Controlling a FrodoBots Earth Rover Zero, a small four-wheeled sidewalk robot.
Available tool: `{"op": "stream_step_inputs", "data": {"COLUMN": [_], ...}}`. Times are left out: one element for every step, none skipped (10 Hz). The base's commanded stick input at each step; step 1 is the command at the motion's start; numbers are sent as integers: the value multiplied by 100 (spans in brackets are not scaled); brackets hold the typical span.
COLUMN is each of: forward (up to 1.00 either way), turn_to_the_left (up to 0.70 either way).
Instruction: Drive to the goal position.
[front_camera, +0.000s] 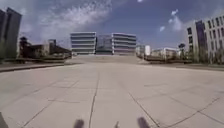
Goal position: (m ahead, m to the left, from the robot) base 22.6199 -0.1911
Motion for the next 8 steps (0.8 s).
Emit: {"op": "stream_step_inputs", "data": {"forward": [70, 70, 70, 70, 70, 70, 70, 70], "turn_to_the_left": [0, 0, 0, 0, 0, 0, 0, 0]}}
